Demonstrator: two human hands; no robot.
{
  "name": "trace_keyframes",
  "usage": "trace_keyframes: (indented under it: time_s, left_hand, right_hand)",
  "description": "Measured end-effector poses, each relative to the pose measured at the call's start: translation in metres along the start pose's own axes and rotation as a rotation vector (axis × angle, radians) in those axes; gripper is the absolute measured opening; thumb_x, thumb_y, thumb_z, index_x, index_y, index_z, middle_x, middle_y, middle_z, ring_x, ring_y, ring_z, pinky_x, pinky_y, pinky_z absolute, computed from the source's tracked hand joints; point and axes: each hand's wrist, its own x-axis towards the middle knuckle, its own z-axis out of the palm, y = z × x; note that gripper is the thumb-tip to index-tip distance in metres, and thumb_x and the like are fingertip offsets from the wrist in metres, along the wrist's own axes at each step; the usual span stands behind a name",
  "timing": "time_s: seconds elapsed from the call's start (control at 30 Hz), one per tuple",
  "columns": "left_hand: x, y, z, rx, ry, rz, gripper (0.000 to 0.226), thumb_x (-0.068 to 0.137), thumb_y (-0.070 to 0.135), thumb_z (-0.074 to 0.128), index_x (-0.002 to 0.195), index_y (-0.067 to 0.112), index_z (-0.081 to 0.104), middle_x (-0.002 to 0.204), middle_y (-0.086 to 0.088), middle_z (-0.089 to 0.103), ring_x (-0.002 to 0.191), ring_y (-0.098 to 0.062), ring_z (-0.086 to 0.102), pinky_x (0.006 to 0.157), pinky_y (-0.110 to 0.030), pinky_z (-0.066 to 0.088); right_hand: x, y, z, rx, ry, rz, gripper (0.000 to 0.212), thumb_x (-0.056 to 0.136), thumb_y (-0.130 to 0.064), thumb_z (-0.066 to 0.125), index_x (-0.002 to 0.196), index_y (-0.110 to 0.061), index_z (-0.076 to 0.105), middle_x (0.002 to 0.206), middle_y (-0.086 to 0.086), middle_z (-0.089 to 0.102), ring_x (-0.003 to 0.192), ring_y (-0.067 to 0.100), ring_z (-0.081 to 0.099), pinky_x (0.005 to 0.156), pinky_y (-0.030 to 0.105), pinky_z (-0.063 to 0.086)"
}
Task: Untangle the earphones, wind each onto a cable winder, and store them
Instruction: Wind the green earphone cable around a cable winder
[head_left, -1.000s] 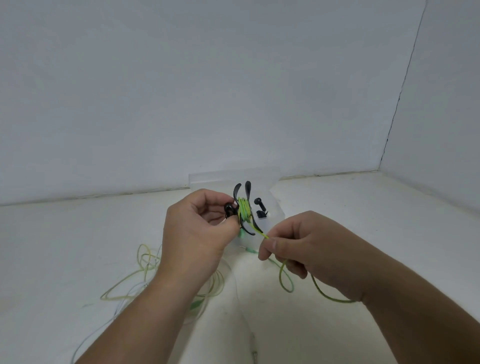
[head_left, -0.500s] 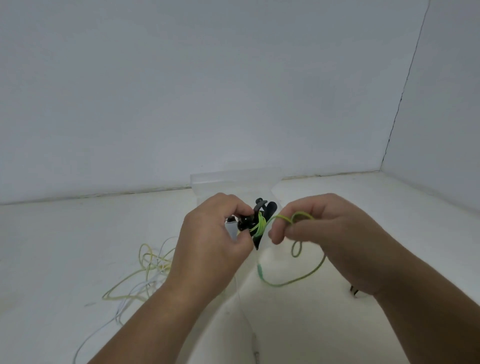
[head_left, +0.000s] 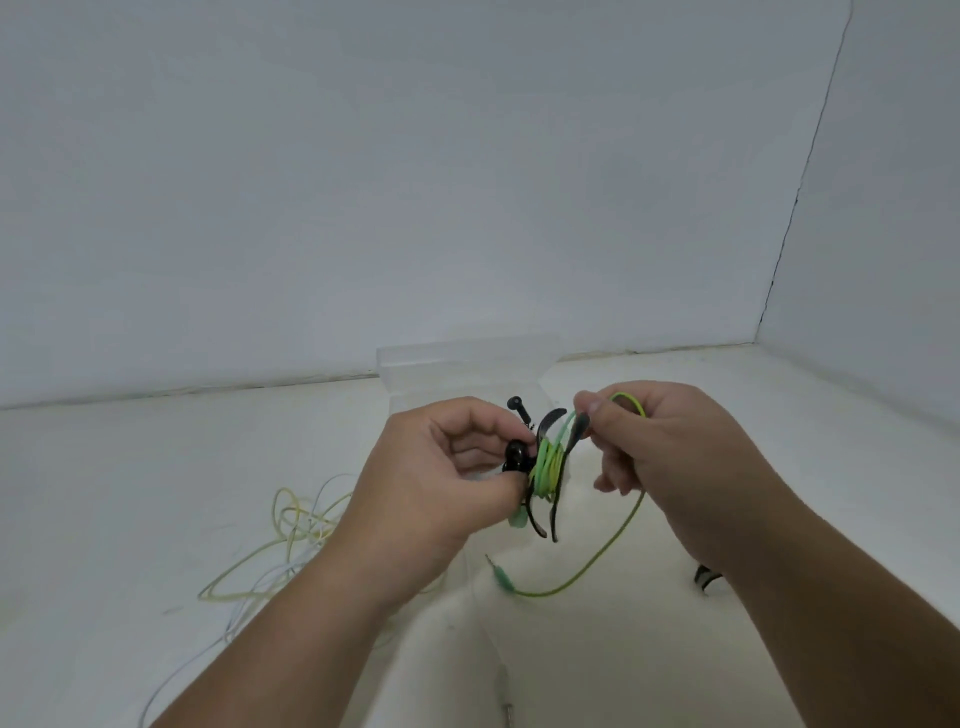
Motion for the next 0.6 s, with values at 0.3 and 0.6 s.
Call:
trace_keyframes:
  time_s: [0.3,0.6]
  left_hand:
    - [0.005,-0.006,0.001,-0.337,0.085,-0.034,0.028,0.046,0.0,0.072,0.071,0.012,0.067,0.074,-0.016,0.069,0.065,-0.024,0.065,0.059,-0.023,0.053]
    - [0.013,-0.004,-0.011,-0.464,0.279,-0.111,0.026,0.059,-0.006,0.061,0.065,0.016,0.072,0.068,-0.008,0.068,0.062,-0.02,0.065,0.06,-0.027,0.054]
  right_hand:
    - [-0.009,0.002,0.019,0.224,-0.367,0.349,0.052,0.103,-0.034,0.048,0.057,-0.017,0.065,0.055,-0.003,0.028,0.047,0.013,0.019,0.05,0.027,0.028]
    - [0.001,0.006,0.0,0.237,-0.101,0.412,0.028,0.094,-0.025,0.065,0.082,-0.001,0.075,0.06,0.003,0.049,0.043,0.012,0.042,0.05,0.03,0.054]
